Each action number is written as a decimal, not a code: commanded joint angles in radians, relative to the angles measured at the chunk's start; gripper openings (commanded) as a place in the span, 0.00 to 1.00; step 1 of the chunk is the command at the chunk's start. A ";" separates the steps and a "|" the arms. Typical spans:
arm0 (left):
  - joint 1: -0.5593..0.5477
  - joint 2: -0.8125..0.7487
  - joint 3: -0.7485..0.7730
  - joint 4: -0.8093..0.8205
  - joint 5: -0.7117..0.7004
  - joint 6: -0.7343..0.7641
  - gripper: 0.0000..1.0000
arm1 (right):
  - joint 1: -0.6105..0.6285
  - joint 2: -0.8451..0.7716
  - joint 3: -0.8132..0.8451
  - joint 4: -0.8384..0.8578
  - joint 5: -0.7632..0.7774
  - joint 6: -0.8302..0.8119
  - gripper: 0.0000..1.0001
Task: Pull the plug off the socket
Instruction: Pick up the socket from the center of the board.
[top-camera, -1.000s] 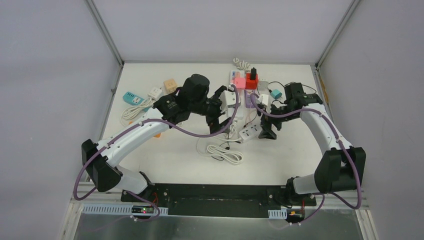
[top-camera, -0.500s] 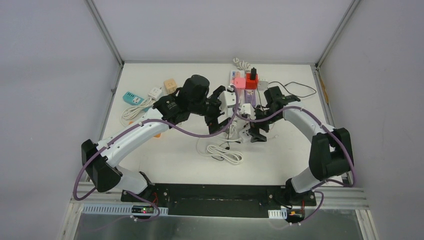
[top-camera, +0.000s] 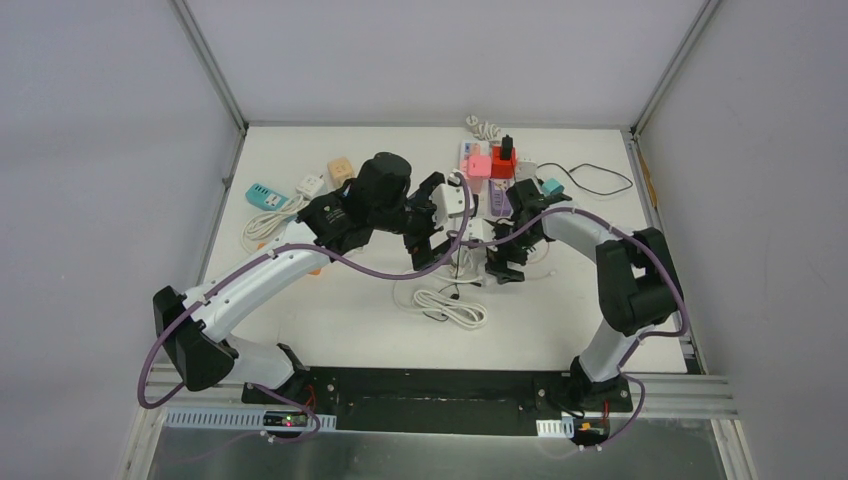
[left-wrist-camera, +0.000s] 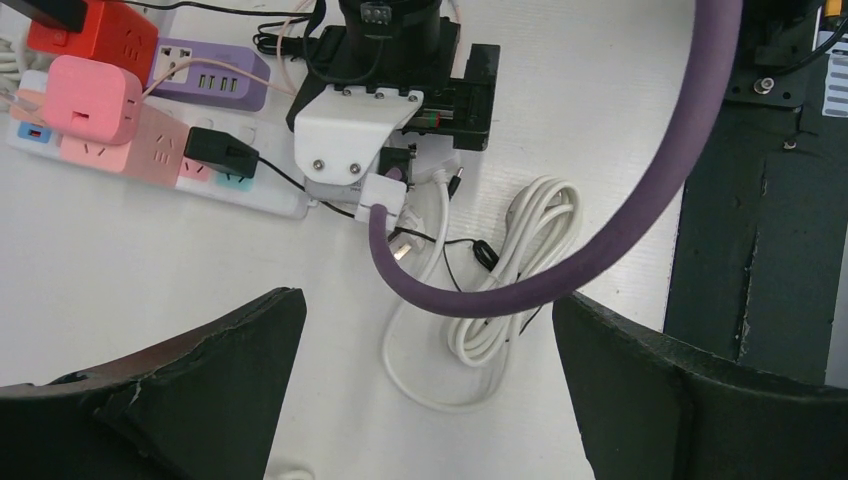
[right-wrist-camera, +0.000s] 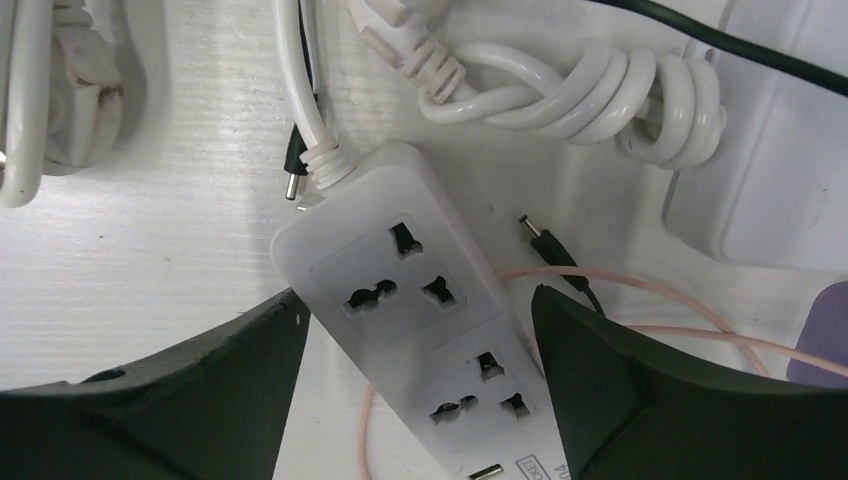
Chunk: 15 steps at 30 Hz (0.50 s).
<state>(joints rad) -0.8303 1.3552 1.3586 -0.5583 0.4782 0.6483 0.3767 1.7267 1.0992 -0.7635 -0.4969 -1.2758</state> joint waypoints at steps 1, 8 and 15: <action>0.004 -0.034 -0.009 0.020 -0.010 0.025 0.99 | 0.016 -0.005 -0.005 0.036 0.043 -0.033 0.83; 0.004 -0.034 -0.008 0.021 -0.007 0.029 0.99 | 0.028 -0.018 -0.033 0.056 0.066 -0.038 0.61; 0.004 -0.037 -0.013 0.018 -0.007 0.034 0.99 | 0.028 -0.077 -0.018 -0.004 0.002 -0.032 0.23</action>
<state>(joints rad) -0.8299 1.3537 1.3586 -0.5583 0.4767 0.6659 0.4000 1.7134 1.0729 -0.7300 -0.4503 -1.3083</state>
